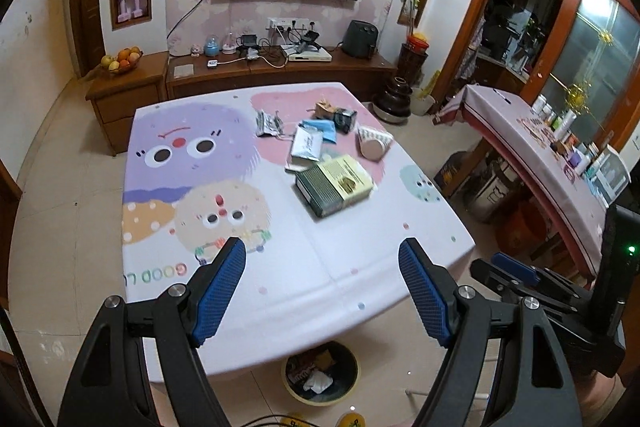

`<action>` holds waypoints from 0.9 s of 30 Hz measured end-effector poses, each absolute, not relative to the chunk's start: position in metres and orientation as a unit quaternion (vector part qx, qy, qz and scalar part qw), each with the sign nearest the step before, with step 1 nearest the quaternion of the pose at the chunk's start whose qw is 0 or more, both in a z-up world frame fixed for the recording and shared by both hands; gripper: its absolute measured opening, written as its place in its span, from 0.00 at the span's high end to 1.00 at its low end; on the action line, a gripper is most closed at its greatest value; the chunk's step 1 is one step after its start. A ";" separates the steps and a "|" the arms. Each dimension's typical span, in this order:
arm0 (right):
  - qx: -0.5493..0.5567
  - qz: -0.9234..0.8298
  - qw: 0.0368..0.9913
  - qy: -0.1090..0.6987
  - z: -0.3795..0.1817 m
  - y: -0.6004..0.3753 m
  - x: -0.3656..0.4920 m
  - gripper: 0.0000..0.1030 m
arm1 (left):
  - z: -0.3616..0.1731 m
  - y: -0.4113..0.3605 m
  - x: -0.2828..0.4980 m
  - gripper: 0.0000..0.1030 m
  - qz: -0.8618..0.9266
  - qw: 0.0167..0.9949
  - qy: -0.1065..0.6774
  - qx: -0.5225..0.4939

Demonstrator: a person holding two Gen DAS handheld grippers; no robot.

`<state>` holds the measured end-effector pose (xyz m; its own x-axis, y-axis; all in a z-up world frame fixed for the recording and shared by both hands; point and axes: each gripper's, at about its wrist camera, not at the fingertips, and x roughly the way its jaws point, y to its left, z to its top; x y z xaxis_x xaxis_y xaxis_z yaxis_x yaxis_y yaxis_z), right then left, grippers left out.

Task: Collect trash
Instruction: 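Move both tools back over the table toward the remaining trash, then grasp the blue face mask with the right gripper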

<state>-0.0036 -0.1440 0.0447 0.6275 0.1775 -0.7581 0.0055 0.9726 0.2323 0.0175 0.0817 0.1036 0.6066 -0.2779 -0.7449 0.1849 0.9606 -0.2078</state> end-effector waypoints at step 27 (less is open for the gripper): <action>0.022 0.194 0.861 0.469 0.028 -0.208 0.266 0.55 | 0.068 0.030 0.263 0.25 0.004 0.863 0.496 -0.093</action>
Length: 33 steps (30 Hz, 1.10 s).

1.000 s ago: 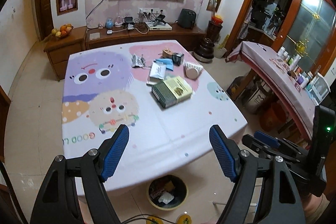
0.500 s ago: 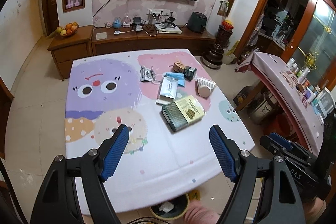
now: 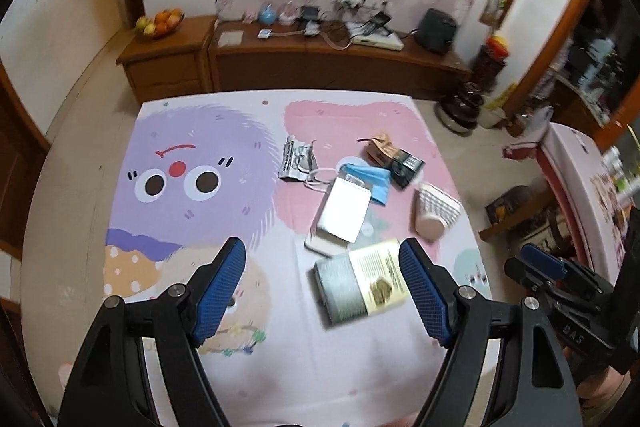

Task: Collect trash
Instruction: 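Grasp the blue face mask with the right gripper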

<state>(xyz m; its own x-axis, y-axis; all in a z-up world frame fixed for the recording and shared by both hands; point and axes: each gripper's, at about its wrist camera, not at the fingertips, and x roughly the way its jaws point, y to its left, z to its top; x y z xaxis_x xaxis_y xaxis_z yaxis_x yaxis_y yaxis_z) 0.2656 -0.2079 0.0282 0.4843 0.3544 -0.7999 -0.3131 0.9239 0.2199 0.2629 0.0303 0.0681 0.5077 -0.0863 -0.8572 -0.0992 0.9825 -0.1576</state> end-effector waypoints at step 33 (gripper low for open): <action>-0.230 0.388 0.705 0.547 -0.154 -0.086 0.478 0.73 | -0.057 0.060 0.432 0.25 0.077 0.814 0.564 -0.114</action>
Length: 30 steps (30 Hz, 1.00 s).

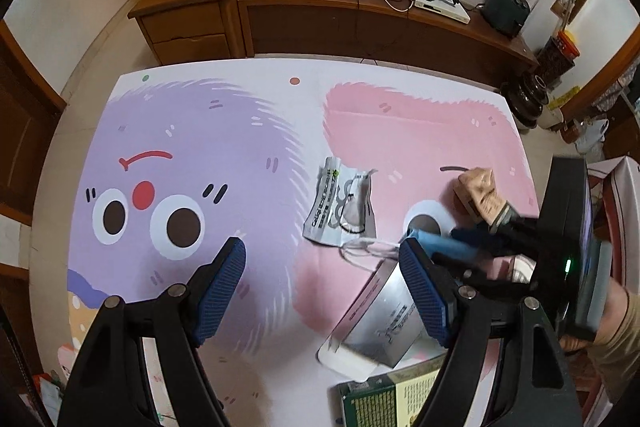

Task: Collect trash
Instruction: 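Grasp the blue face mask with the right gripper, then grasp the white-silver snack wrapper with the left gripper while the right gripper holds the mask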

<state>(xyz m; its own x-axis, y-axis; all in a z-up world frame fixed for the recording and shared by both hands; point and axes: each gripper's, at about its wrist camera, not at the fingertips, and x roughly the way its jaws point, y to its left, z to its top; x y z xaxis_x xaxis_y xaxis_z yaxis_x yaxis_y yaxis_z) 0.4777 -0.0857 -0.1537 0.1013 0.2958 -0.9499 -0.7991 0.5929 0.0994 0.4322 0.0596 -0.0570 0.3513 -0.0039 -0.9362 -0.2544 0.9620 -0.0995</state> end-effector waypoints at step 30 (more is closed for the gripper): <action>-0.061 0.383 0.813 0.433 -0.066 -0.148 0.449 0.96 | -0.089 0.058 0.455 0.25 0.077 0.815 0.545 -0.183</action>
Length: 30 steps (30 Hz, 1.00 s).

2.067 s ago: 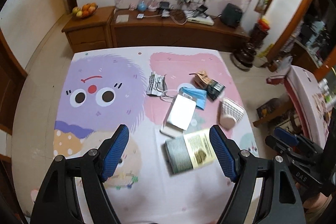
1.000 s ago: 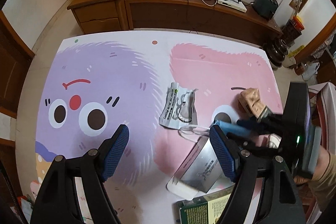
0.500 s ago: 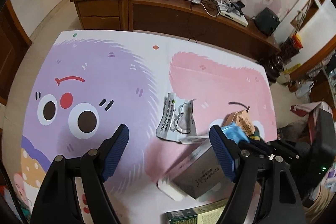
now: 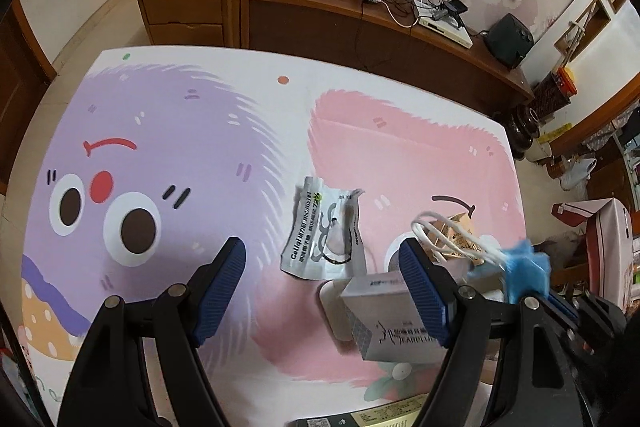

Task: Collect trash
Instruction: 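Grasp the white-silver snack wrapper with the left gripper while the right gripper holds the mask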

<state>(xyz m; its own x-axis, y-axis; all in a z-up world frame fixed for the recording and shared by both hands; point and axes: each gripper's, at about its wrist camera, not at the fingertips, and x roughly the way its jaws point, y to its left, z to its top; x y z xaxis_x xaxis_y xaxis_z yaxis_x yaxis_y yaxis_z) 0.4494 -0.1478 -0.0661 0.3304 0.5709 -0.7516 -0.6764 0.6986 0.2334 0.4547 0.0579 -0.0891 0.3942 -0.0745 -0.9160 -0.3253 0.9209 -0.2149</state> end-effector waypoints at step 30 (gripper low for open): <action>-0.058 0.391 0.830 0.395 -0.062 -0.165 0.393 0.96 | -0.148 0.028 0.476 0.92 0.119 0.807 0.564 -0.126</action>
<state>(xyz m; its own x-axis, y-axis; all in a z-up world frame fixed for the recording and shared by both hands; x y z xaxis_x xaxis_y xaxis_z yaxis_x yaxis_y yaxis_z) 0.3928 -0.1653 -0.0619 0.3833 0.6027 -0.6999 -0.6942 0.6878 0.2121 0.4763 0.0278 -0.1483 0.3347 0.0505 -0.9410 -0.3345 0.9399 -0.0685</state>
